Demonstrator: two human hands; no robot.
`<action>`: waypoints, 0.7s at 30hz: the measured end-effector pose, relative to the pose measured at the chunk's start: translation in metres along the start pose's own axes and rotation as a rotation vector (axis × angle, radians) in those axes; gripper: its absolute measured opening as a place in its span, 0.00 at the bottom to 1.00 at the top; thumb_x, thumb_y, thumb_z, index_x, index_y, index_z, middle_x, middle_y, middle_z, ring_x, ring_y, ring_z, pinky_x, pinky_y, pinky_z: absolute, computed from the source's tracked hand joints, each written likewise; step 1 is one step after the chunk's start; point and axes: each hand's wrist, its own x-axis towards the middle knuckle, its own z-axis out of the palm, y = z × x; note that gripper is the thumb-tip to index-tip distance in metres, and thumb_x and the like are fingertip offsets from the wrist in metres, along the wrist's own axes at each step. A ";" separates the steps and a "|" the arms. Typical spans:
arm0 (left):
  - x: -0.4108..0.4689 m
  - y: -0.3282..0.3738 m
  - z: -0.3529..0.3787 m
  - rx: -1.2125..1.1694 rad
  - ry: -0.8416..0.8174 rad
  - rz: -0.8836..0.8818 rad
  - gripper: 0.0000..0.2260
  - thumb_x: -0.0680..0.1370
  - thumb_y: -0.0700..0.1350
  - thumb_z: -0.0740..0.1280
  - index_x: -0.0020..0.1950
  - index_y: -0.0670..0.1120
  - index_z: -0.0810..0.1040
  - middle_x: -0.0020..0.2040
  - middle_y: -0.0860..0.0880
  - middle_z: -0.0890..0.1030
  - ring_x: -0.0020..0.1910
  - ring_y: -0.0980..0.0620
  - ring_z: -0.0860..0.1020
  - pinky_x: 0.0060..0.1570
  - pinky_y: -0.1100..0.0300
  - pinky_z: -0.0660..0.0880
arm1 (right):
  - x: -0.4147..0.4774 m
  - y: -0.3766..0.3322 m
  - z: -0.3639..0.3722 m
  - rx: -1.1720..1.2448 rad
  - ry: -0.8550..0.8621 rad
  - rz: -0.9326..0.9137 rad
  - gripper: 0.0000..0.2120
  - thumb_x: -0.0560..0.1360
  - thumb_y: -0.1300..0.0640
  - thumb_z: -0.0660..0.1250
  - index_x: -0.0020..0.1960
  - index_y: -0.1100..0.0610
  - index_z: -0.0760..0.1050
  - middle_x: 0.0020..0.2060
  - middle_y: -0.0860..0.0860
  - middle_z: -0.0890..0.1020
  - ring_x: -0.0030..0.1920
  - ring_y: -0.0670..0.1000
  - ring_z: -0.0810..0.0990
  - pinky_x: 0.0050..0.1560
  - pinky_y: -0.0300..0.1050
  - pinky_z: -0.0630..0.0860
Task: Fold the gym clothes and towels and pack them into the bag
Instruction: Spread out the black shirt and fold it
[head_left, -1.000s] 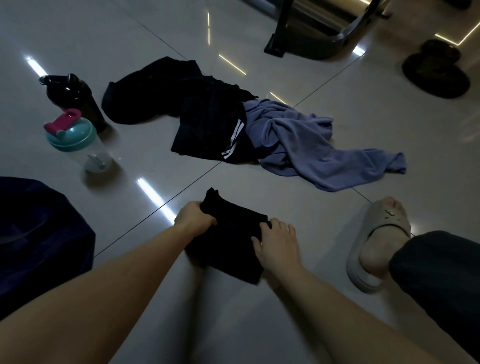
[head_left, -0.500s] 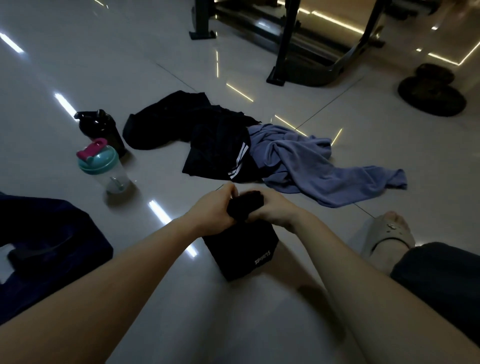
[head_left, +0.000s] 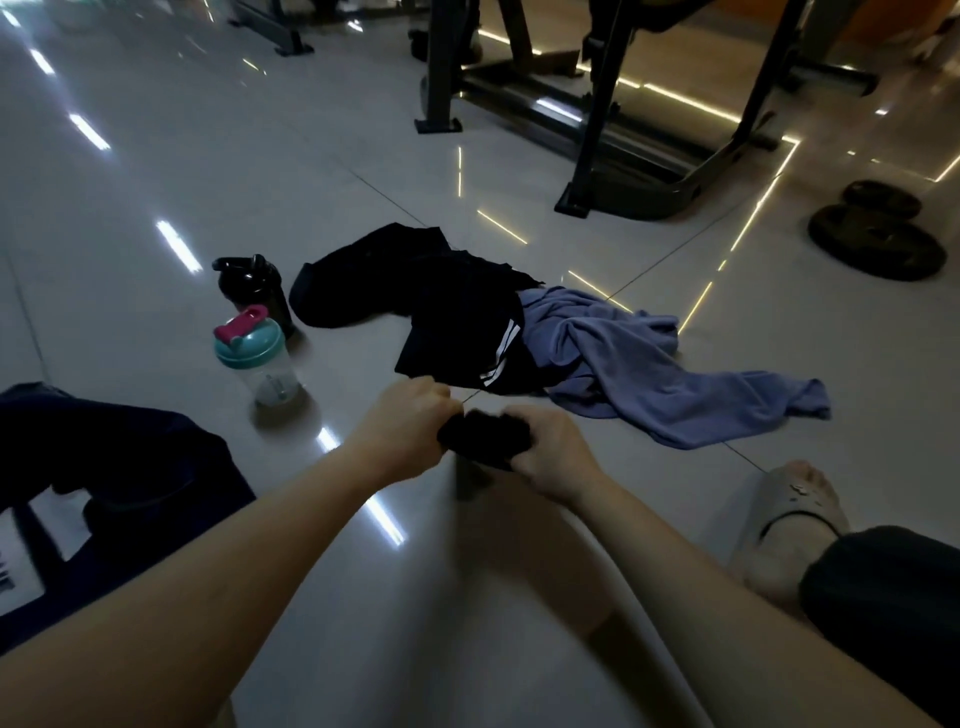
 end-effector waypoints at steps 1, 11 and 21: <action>-0.012 0.000 0.011 -0.017 -0.046 0.019 0.05 0.68 0.42 0.72 0.41 0.48 0.81 0.40 0.50 0.78 0.42 0.46 0.78 0.37 0.55 0.72 | -0.012 0.006 0.010 -0.046 -0.056 0.029 0.11 0.66 0.61 0.70 0.37 0.46 0.72 0.32 0.47 0.77 0.35 0.53 0.76 0.34 0.46 0.67; -0.089 0.038 0.068 -0.097 -0.506 0.063 0.11 0.69 0.42 0.65 0.51 0.49 0.77 0.48 0.47 0.82 0.49 0.42 0.80 0.40 0.58 0.65 | -0.098 0.034 0.068 -0.240 -0.441 0.121 0.09 0.71 0.55 0.68 0.51 0.51 0.77 0.51 0.52 0.83 0.53 0.58 0.80 0.48 0.50 0.75; -0.081 0.019 0.091 -0.190 -0.455 0.042 0.24 0.63 0.66 0.65 0.52 0.54 0.78 0.50 0.54 0.80 0.50 0.53 0.76 0.48 0.57 0.73 | -0.093 0.052 0.053 -0.139 -0.434 0.295 0.20 0.70 0.57 0.63 0.62 0.55 0.73 0.54 0.59 0.81 0.55 0.62 0.78 0.50 0.50 0.75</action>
